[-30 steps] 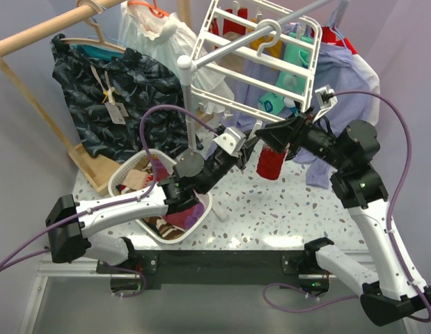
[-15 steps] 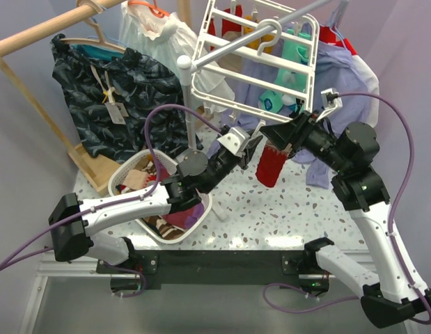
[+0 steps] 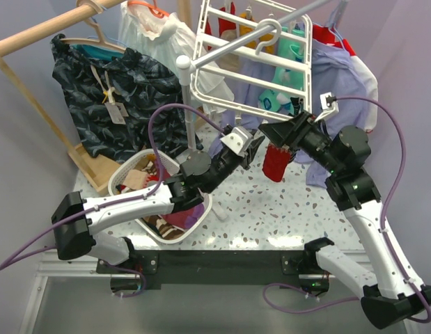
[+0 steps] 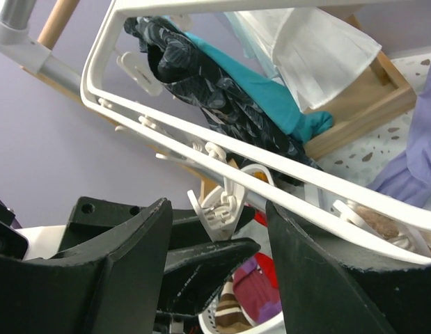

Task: Clip the socks to the hanger
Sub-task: Open the clamp at the hanger.

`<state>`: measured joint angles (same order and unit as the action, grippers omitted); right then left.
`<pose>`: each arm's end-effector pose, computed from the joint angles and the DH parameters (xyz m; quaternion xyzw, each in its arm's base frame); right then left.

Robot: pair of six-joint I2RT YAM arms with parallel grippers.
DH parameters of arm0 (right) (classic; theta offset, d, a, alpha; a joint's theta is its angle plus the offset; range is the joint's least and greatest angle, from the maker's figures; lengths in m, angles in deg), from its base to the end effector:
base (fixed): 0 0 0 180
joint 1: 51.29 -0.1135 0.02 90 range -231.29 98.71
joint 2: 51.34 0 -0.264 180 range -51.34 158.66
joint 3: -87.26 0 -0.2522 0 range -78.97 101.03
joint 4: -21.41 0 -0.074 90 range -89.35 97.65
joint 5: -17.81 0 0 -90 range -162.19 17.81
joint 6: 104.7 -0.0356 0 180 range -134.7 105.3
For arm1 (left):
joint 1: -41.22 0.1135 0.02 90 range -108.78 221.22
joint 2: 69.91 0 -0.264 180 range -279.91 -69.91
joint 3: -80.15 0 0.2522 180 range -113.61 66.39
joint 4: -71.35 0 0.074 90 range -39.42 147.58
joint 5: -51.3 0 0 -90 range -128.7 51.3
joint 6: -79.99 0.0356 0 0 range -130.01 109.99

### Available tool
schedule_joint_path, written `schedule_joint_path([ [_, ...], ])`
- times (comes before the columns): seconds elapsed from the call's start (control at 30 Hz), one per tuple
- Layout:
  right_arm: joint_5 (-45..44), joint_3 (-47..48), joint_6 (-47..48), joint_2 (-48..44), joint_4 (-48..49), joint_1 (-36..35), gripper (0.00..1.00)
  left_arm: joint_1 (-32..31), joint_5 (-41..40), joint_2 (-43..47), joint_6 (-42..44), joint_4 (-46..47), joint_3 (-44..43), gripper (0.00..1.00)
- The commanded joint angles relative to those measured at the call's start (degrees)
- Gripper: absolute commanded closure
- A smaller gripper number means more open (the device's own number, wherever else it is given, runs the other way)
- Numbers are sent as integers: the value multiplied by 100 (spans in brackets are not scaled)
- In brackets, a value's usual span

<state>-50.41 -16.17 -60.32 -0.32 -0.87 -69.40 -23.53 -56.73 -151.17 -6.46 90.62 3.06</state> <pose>0.1749 0.0711 0.4336 0.0269 0.6876 0.4871 0.5378 0.1531 -0.2988 0.3842 0.2342 0.5668 -0.3171 0.7234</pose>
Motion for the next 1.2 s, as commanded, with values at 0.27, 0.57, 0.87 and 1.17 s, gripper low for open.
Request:
schedule_joint_path([
  [0.27,-350,-128,-245,206,1124,18,44,-301,747,-66,-250,-52,-180,100],
  [0.57,-394,-5,106,145,922,18,64,-301,642,-110,-267,-236,-188,100],
  [0.87,-420,-5,431,48,711,27,85,-301,466,-58,-311,-421,-224,79],
  [1.17,-482,-75,686,-14,570,18,94,-301,-166,610,-1145,-991,382,21],
])
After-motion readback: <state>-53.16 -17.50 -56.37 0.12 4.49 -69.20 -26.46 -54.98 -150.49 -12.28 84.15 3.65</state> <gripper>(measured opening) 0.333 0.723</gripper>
